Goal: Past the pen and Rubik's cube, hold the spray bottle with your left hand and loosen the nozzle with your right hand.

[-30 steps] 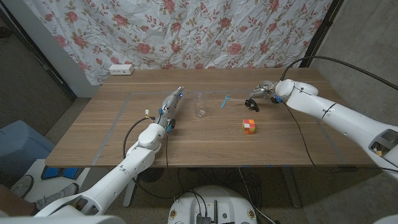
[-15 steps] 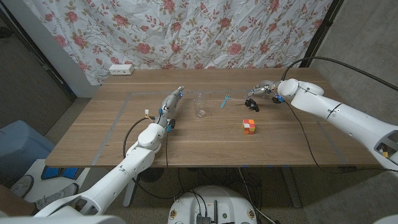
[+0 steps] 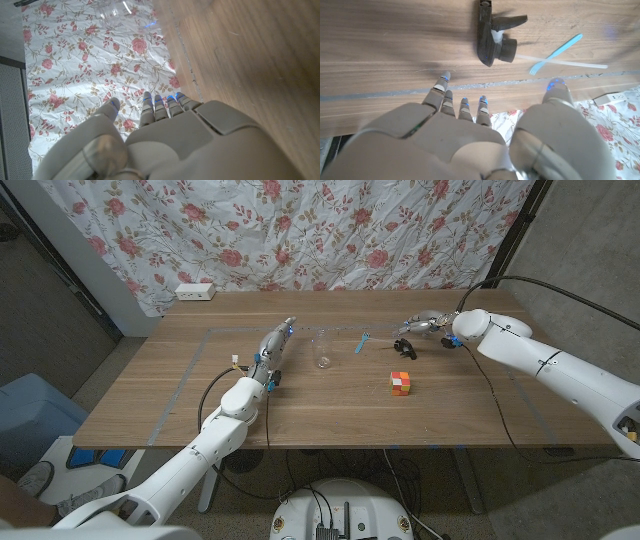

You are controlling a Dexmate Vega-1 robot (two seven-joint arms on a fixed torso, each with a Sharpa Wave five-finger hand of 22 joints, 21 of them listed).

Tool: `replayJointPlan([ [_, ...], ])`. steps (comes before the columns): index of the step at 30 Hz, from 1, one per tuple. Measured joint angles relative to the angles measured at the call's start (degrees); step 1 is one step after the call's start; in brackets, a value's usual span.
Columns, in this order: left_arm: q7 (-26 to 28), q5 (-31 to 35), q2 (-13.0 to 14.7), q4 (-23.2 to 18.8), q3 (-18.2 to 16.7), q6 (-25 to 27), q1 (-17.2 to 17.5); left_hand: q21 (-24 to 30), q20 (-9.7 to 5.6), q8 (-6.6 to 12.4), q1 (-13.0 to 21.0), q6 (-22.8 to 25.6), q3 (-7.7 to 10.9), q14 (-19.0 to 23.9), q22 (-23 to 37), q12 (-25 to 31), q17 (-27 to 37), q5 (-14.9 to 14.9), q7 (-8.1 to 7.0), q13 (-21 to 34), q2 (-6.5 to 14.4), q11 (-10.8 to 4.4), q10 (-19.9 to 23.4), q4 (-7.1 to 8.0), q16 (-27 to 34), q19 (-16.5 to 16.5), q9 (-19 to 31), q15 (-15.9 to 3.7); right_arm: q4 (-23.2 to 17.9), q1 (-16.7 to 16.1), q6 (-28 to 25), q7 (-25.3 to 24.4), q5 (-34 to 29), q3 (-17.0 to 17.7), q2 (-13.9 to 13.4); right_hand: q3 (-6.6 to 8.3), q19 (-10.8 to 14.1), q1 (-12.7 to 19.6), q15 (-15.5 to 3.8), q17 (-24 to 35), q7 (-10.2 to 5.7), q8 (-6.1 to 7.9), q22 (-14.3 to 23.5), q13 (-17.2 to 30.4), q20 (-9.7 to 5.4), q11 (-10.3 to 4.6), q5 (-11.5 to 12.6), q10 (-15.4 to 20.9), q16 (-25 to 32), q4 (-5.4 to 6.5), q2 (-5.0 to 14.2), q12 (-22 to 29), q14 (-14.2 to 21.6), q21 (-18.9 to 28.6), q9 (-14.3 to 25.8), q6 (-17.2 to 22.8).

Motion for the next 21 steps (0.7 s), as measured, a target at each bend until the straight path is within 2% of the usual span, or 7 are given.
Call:
replayJointPlan([
  [6,0.1,0.1,0.2,-0.3,-0.2,-0.3,0.2,0.0,-0.31,0.0,0.0,0.0,0.32,0.0,0.0,-0.2,0.0,0.0,0.0,0.0,0.0,0.0,0.0,-0.14,-0.2,0.3,0.0,-0.02,1.3,-2.0,4.0,-1.7,2.1,2.2,-0.1,-0.72,-0.4,-1.5,-0.54,0.0,-0.82,0.0,0.0,-0.1,-0.44,-0.22,0.1,-0.2,0.0,0.72,0.42,0.2,-0.5,0.0,-0.3,-0.8],
  [9,0.1,0.1,0.2,-0.4,-0.2,-0.5,0.2,0.0,-0.31,-0.21,-0.2,-0.3,0.69,-0.2,0.0,-0.4,0.0,0.0,-0.25,0.0,-0.2,-0.21,-0.2,-0.19,-0.2,0.3,0.0,-0.21,2.1,-2.9,6.3,-2.6,3.4,3.2,0.0,-0.89,-0.3,-1.6,-1.56,-0.3,-1.11,0.0,0.0,-0.3,-1.61,-0.33,0.1,-0.3,0.0,0.89,0.49,0.3,-0.7,0.0,-0.5,-1.1],
  [11,0.1,0.2,0.3,-0.4,-0.3,-0.7,0.3,0.0,-0.31,-0.4,-0.2,-0.3,0.72,-0.2,0.0,-0.5,0.0,0.0,-0.34,0.0,-0.2,-0.62,-0.6,-0.22,-0.2,0.3,0.0,-0.21,3.0,-3.6,8.5,-3.4,4.6,4.1,0.2,-0.95,-0.2,-2.3,-2.0,-0.4,-1.32,0.0,0.0,-0.3,-1.9,-0.74,0.1,0.1,0.0,0.95,0.36,0.5,-0.7,0.0,-0.6,-1.3],
  [15,0.1,0.2,0.4,-0.4,-0.5,-1.0,0.3,0.0,-0.31,-0.43,-0.4,-0.8,1.19,-0.2,0.0,-0.6,0.0,0.0,-0.2,0.0,-0.1,-0.41,-0.8,-0.22,-0.2,0.3,0.0,-0.21,4.3,-4.8,11.3,-4.5,6.2,5.5,0.6,-1.25,-0.4,-2.9,-3.58,-0.8,-1.82,0.0,0.0,-0.6,-3.09,-1.88,0.1,0.6,0.2,1.26,0.64,0.7,-0.3,0.0,-0.8,-1.8],
  [17,0.1,0.2,0.4,-0.4,-0.5,-1.1,0.3,0.0,-0.31,-0.43,-0.4,-0.9,1.19,-0.2,0.0,-0.6,0.0,0.0,-0.23,0.0,-0.1,-0.41,-0.8,-0.22,-0.2,0.3,0.0,-0.21,4.9,-5.5,11.6,-4.7,6.7,6.2,0.8,-1.58,-0.3,-3.8,-4.17,-1.0,-1.84,0.0,0.0,-0.8,-3.61,-2.35,0.1,1.1,0.2,1.58,0.28,0.8,0.0,0.0,-0.8,-1.8],
  [19,0.1,0.2,0.4,-0.4,-0.5,-1.2,0.3,0.0,-0.31,-0.43,-0.6,-1.2,1.19,-0.2,0.0,-0.6,0.0,0.0,-0.51,0.0,-0.3,-0.41,-0.8,-0.22,-0.2,0.3,0.0,-0.21,5.2,-5.8,11.6,-4.7,6.7,6.6,1.0,-1.81,-0.1,-4.3,-4.74,-1.1,-2.08,0.12,0.0,-0.9,-3.78,-2.7,0.1,1.5,0.2,1.82,0.82,0.9,0.2,0.0,-1.0,-1.6],
  [21,0.1,0.3,0.2,0.1,-0.6,-1.5,0.1,0.0,-0.31,-0.43,-0.6,-1.2,1.19,-0.2,0.0,-0.6,0.0,0.0,-0.51,0.0,-0.3,-0.41,-0.8,-0.22,-0.2,0.3,0.0,-0.21,5.7,-6.4,14.7,-6.4,8.5,7.2,1.2,-2.04,0.1,-5.3,-5.35,-1.3,-2.16,0.27,0.0,-1.0,-4.03,-3.2,0.1,2.0,0.7,2.05,0.73,0.9,0.8,0.2,-1.1,-1.5],
])
